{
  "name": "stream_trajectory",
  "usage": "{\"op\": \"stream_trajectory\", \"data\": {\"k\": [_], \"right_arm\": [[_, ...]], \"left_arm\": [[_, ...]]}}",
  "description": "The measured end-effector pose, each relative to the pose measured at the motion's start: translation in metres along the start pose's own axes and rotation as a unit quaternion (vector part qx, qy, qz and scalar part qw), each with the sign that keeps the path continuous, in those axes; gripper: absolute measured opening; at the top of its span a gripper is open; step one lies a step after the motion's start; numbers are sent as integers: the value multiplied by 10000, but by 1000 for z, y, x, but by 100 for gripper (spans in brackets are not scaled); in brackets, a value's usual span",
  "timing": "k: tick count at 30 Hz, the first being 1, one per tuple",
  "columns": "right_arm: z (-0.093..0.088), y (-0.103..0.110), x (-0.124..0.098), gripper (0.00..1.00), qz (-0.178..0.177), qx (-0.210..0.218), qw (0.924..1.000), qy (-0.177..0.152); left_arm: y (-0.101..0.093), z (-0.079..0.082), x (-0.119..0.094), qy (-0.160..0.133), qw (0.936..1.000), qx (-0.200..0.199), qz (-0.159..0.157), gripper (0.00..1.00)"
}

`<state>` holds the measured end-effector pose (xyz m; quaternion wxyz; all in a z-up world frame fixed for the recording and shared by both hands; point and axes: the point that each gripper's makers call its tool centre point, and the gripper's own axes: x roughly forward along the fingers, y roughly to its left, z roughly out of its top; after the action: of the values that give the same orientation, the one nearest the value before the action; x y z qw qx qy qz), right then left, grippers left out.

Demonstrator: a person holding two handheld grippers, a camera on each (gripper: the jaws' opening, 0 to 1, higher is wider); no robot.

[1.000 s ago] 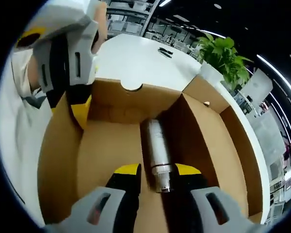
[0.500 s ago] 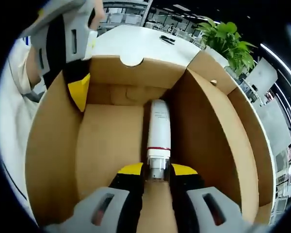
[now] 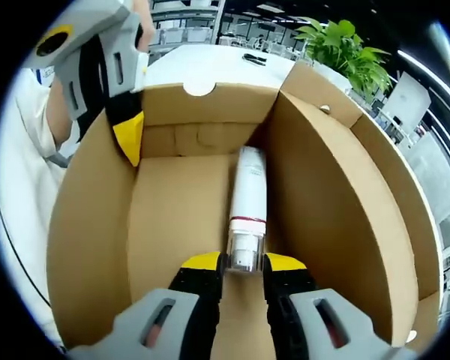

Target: Operate the shoe box by opening the lid, removing the specified soft item, and placing it in the target area until the item is outside and the box remains undamaged.

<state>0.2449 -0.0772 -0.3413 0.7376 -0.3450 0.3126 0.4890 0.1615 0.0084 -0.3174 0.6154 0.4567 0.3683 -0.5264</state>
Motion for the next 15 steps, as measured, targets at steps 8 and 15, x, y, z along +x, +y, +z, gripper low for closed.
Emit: {"op": "stream_trajectory", "data": {"k": [8,15], "right_arm": [[1,2,1,20,42,192,9998,-24],[6,1,-1,19,-64,405,9990,-167]], "left_arm": [[0,0,0,21,10000,-18,3,7],[0,0,-1,34,10000,-17,-2,7]]}}
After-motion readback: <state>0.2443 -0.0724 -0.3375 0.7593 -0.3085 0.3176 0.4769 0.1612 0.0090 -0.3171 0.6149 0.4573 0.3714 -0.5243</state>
